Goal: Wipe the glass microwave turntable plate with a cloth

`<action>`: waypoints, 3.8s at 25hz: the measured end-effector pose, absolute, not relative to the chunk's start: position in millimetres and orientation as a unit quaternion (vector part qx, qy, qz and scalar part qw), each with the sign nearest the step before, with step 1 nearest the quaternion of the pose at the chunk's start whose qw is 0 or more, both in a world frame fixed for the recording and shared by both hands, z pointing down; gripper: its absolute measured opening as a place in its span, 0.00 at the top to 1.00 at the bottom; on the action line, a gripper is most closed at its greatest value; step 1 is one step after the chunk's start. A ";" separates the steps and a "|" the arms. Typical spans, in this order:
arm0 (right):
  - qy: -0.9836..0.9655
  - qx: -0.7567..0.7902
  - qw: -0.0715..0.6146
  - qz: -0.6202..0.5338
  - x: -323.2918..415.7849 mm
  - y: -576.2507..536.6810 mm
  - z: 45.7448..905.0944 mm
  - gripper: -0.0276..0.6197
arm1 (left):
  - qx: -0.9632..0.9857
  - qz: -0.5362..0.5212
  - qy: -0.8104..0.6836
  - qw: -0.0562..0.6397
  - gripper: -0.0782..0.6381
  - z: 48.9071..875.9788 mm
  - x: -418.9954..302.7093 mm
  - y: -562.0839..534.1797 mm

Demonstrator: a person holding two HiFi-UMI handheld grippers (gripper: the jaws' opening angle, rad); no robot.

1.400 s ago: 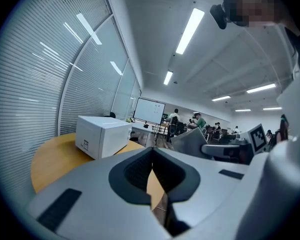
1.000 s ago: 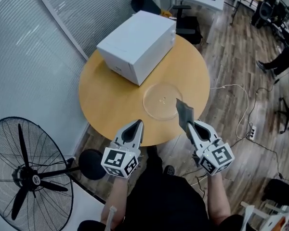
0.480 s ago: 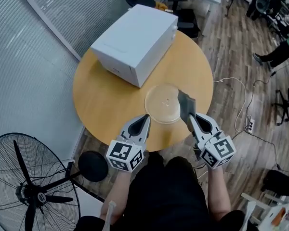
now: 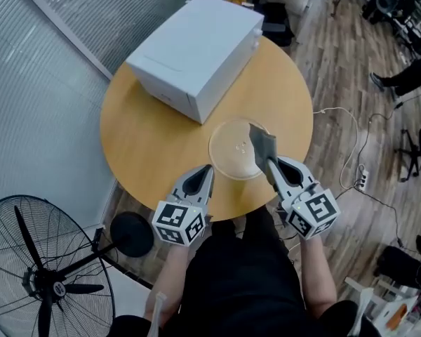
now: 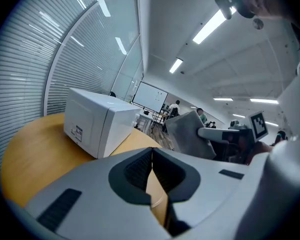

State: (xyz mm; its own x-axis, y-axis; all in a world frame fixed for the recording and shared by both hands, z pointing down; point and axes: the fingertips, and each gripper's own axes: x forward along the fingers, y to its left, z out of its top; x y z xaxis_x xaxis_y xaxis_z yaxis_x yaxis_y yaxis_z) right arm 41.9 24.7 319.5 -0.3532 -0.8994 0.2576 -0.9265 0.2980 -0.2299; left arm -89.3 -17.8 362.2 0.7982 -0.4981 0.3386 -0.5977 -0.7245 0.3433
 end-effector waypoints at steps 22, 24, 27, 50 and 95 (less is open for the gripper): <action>-0.895 0.353 0.135 0.237 42.9 -71.4 413.8 0.92 | 0.766 0.079 -0.456 0.446 0.81 493.2 -81.4 -11.4; -0.898 0.337 0.149 0.240 42.9 -75.5 427.0 0.92 | 0.753 0.082 -0.465 0.459 0.79 505.8 -77.4 -5.8; -0.904 0.314 0.170 0.235 40.9 -83.2 443.7 0.92 | 0.738 0.087 -0.473 0.474 0.75 522.7 -71.5 0.8; -0.918 0.226 0.279 0.167 5.7 -108.7 525.5 0.92 | 0.643 0.025 -0.480 0.596 0.68 609.6 -59.2 19.0; -0.893 0.074 0.399 0.194 -66.2 -15.4 613.6 0.92 | 0.628 0.034 -0.491 0.603 0.84 622.9 -63.0 17.9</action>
